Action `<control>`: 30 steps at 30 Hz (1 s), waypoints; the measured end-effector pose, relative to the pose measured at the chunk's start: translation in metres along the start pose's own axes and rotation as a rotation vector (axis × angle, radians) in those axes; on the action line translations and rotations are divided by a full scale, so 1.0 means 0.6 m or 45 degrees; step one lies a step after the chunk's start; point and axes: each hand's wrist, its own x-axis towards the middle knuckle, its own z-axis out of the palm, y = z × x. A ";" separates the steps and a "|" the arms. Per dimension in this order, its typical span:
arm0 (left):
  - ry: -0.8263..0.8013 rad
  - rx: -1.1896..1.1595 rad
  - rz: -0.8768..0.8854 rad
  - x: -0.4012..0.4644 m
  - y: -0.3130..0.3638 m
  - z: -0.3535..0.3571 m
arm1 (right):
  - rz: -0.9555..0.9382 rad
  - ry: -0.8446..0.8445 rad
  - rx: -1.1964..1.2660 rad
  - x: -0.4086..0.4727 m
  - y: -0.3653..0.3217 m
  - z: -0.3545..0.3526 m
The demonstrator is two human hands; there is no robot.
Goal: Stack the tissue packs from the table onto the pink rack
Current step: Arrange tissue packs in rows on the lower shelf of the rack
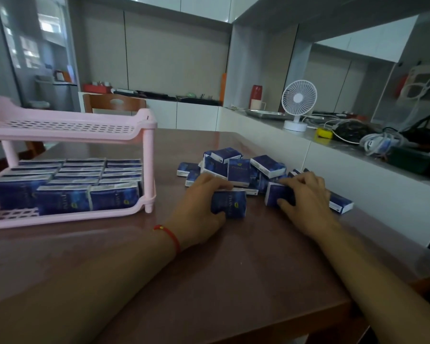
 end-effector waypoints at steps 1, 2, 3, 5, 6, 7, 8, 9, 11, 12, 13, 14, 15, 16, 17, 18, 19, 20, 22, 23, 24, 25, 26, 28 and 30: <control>0.003 -0.012 -0.024 0.000 -0.001 0.000 | -0.010 0.013 0.063 -0.003 0.003 -0.001; 0.008 -0.031 -0.049 -0.001 -0.001 -0.001 | -0.041 0.044 0.131 -0.005 0.006 -0.003; 0.014 -0.043 -0.077 -0.001 -0.001 -0.002 | -0.100 0.083 0.224 -0.008 0.008 -0.005; 0.057 -0.051 -0.105 -0.004 -0.003 -0.004 | -0.225 0.144 0.524 -0.015 0.000 -0.016; 0.082 -0.064 -0.118 -0.004 -0.004 -0.005 | -0.272 0.146 0.675 -0.019 -0.011 -0.024; 0.095 -0.074 -0.134 -0.005 -0.006 -0.006 | -0.312 0.118 0.785 -0.024 -0.025 -0.031; 0.105 -0.086 -0.136 -0.006 -0.008 -0.007 | -0.346 0.059 0.855 -0.029 -0.040 -0.035; 0.093 -0.098 -0.131 -0.006 -0.010 -0.008 | -0.383 -0.019 0.881 -0.035 -0.054 -0.036; 0.028 -0.147 -0.099 -0.007 -0.012 -0.009 | -0.473 -0.164 0.813 -0.044 -0.076 -0.026; -0.017 -0.203 -0.102 -0.007 -0.013 -0.010 | -0.500 -0.190 0.775 -0.046 -0.083 -0.020; -0.072 -0.282 -0.122 -0.008 -0.010 -0.012 | -0.504 -0.189 0.765 -0.047 -0.088 -0.015; -0.128 -0.363 -0.153 -0.009 -0.008 -0.013 | -0.486 -0.170 0.774 -0.047 -0.090 -0.012; -0.177 -0.419 -0.182 -0.009 -0.006 -0.015 | -0.455 -0.154 0.781 -0.047 -0.091 -0.011; -0.207 -0.447 -0.201 -0.009 -0.004 -0.016 | -0.432 -0.145 0.774 -0.047 -0.091 -0.010; -0.227 -0.449 -0.206 -0.010 -0.003 -0.017 | -0.426 -0.143 0.753 -0.047 -0.091 -0.009; -0.235 -0.450 -0.190 -0.011 -0.002 -0.016 | -0.438 -0.144 0.730 -0.048 -0.092 -0.008; -0.232 -0.453 -0.171 -0.013 -0.001 -0.015 | -0.463 -0.147 0.718 -0.049 -0.093 -0.007; -0.213 -0.468 -0.157 -0.014 -0.001 -0.014 | -0.482 -0.155 0.726 -0.050 -0.094 -0.006; -0.175 -0.504 -0.148 -0.016 -0.001 -0.014 | -0.480 -0.164 0.769 -0.052 -0.094 -0.006; -0.166 -0.503 -0.146 -0.017 0.002 -0.016 | -0.470 -0.163 0.785 -0.053 -0.094 -0.007; -0.154 -0.502 -0.142 -0.017 0.003 -0.018 | -0.461 -0.168 0.791 -0.054 -0.093 -0.007; -0.147 -0.509 -0.144 -0.019 0.005 -0.020 | -0.460 -0.176 0.795 -0.055 -0.093 -0.008; -0.141 -0.523 -0.151 -0.021 0.007 -0.022 | -0.463 -0.183 0.797 -0.055 -0.093 -0.008; -0.144 -0.538 -0.165 -0.027 0.013 -0.028 | -0.440 -0.209 0.809 -0.055 -0.092 -0.013; -0.170 -0.513 -0.174 -0.032 0.022 -0.041 | -0.386 -0.270 0.845 -0.055 -0.094 -0.022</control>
